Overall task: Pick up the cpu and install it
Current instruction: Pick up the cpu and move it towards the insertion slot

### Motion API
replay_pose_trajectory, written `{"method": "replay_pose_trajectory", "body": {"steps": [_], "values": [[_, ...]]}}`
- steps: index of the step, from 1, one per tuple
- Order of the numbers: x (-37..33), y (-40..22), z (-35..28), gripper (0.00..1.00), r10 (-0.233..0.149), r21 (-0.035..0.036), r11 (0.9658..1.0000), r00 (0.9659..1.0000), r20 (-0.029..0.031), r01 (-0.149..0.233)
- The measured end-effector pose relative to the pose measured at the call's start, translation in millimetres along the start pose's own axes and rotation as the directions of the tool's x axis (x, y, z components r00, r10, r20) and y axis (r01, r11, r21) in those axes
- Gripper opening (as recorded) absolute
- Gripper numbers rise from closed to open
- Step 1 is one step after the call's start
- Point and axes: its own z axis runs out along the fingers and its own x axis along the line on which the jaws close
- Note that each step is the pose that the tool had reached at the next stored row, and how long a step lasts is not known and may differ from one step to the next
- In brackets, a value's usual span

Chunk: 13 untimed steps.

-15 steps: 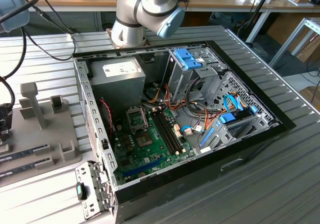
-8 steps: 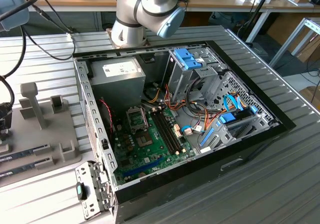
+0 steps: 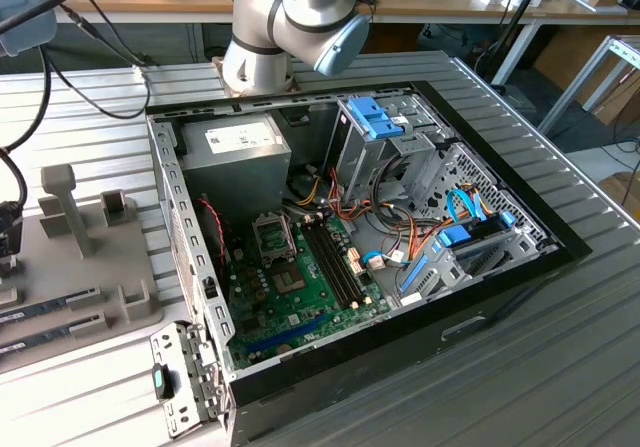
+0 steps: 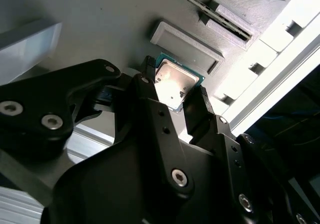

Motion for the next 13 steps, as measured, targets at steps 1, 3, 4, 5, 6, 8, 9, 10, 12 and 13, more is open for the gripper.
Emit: {"method": "replay_pose_trajectory", "body": {"steps": [1, 3, 4, 5, 6, 8, 9, 10, 12, 13], "values": [[0.0, 0.0, -0.5, 0.47, 0.0, -0.0002, 1.0, 1.0, 0.0001, 0.0], [-0.1, 0.0, -1.5, 0.47, 0.0, -0.0005, 1.0, 1.0, 0.0001, 0.0], [-0.1, 0.0, -1.9, 0.47, 0.0, -0.0006, 1.0, 1.0, 0.0001, 0.0], [-0.1, 0.0, -2.5, 0.47, 0.0, -0.0007, 1.0, 1.0, 0.0001, 0.0], [-0.1, 0.0, -3.0, 0.47, 0.0, -0.0008, 1.0, 1.0, 0.0001, 0.0], [-0.1, 0.1, -4.3, 0.47, 0.0, -0.0011, 1.0, 1.0, 0.0, 0.0], [-0.1, 0.1, -4.8, 0.47, 0.0, -0.0012, 1.0, 1.0, 0.0001, 0.0], [-0.2, 0.1, -5.3, 0.47, 0.0, -0.0014, 1.0, 1.0, 0.0001, 0.0], [-0.2, 0.1, -6.9, 0.47, 0.0, -0.0018, 1.0, 1.0, 0.0001, 0.0], [-0.2, 0.1, -7.4, 0.47, 0.0, -0.0019, 1.0, 1.0, 0.0, 0.0]]}}
